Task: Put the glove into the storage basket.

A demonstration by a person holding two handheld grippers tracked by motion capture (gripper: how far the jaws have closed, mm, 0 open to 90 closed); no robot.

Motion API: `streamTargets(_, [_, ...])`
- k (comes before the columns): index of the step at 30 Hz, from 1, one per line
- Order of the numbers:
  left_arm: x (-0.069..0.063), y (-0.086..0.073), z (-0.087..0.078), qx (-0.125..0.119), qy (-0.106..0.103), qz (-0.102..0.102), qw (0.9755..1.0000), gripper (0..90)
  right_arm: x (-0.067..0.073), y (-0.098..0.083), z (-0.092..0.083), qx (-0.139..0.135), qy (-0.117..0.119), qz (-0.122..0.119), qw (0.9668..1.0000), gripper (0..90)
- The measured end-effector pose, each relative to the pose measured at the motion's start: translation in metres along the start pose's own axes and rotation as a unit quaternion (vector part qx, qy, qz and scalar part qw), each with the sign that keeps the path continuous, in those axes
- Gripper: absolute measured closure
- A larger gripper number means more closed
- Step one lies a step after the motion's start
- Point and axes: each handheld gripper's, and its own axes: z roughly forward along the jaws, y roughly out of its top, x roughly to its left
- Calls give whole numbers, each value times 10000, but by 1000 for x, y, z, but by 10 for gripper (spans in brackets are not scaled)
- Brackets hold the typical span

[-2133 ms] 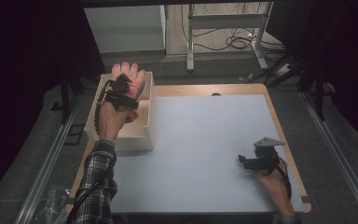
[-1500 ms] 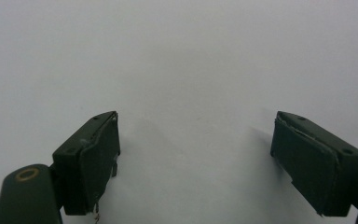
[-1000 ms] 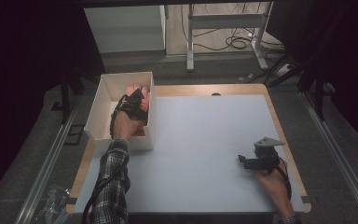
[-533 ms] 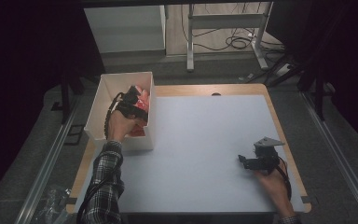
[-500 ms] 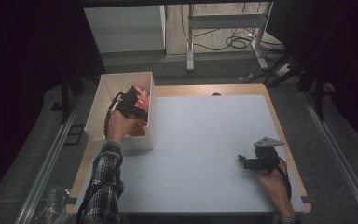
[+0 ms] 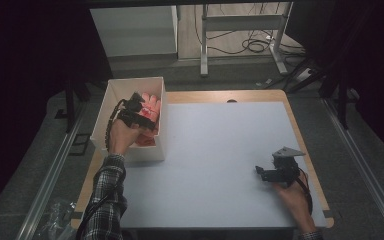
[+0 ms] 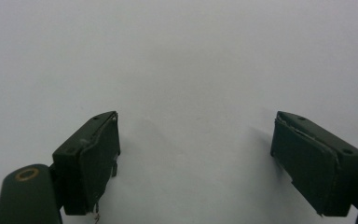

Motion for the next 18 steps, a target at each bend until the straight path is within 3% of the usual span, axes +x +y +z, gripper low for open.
streamTargets(18, [6,-14,-19,-372,75,146,9992,79,0,0,0,2,-3,-7,10000,157])
